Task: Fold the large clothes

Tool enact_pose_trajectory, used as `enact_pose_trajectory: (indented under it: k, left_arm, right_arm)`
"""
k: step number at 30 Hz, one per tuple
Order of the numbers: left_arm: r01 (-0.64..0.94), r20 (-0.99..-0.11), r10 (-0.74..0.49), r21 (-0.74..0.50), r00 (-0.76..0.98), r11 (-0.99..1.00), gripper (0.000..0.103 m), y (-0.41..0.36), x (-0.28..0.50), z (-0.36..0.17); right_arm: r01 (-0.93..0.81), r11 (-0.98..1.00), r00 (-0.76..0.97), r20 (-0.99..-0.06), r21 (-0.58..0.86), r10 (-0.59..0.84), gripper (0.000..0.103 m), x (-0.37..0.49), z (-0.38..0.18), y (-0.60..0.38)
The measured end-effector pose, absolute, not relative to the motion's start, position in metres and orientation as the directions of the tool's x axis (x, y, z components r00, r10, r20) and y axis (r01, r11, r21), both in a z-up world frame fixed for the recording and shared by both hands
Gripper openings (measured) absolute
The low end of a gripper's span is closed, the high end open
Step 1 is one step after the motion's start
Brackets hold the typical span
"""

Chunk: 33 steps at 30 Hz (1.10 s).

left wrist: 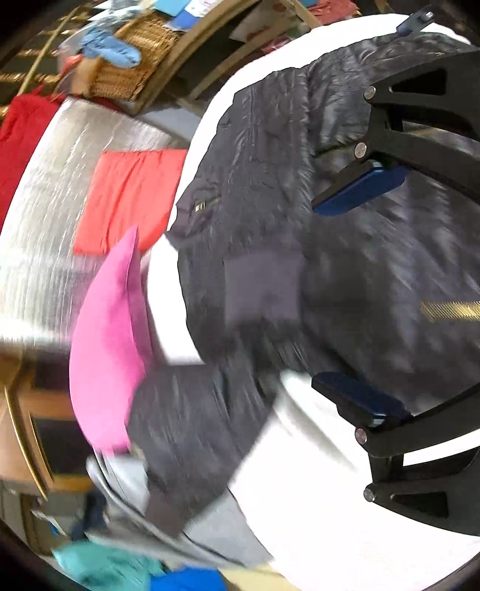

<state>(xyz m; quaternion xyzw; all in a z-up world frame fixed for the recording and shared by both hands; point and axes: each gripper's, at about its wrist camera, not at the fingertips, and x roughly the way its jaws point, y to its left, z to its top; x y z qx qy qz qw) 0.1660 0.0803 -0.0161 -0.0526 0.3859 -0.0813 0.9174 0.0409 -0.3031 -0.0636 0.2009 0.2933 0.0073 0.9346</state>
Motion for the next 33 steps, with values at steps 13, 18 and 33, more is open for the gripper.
enact_pose_trajectory:
  k: [13,18,33]
  left_arm:
    - [-0.381,-0.812,0.026,-0.245,0.584,0.891,0.087,0.286,0.197,-0.027]
    - [-0.469,-0.807,0.031,-0.310,0.589,0.827,0.087,0.325,0.262,-0.015]
    - [-0.510,-0.795,0.024,-0.366,0.606,0.778,0.087,0.370,0.391,-0.051]
  right_arm:
    - [0.115,0.903,0.821,-0.552,0.415,0.149,0.082,0.038,-0.078,-0.307]
    - [0.130,0.897,0.809,-0.569,0.422,0.150,0.082,0.046,-0.085,-0.310]
    - [0.186,0.849,0.780,-0.600,0.495,0.179,0.082,0.069,-0.104,-0.328]
